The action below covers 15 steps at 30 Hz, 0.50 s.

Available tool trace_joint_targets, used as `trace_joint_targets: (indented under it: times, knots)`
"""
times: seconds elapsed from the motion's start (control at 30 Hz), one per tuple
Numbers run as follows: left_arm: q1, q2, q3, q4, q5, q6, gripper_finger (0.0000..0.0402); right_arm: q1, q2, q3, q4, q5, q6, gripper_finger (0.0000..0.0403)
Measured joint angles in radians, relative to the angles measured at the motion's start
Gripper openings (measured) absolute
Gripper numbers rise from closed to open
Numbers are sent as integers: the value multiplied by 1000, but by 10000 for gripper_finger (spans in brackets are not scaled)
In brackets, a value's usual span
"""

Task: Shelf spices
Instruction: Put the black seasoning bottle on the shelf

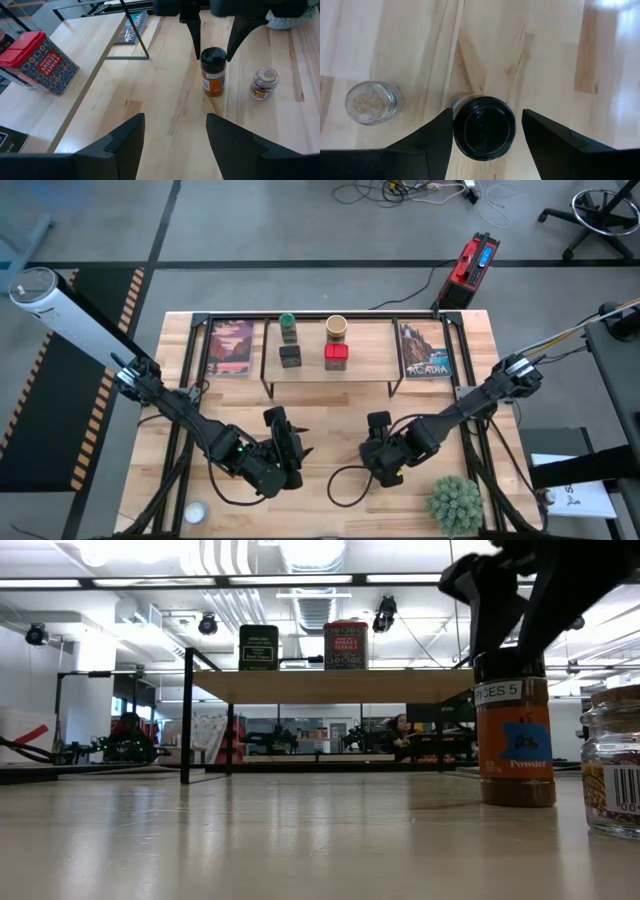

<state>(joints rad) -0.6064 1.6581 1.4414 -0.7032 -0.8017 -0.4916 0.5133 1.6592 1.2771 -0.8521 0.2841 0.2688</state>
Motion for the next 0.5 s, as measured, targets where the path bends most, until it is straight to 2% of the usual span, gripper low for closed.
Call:
trace_joint_targets:
  times: [0.5]
  knots:
    - [0,0,0,0,0,-1,200,-35,0,-105,142,-88,-7,213]
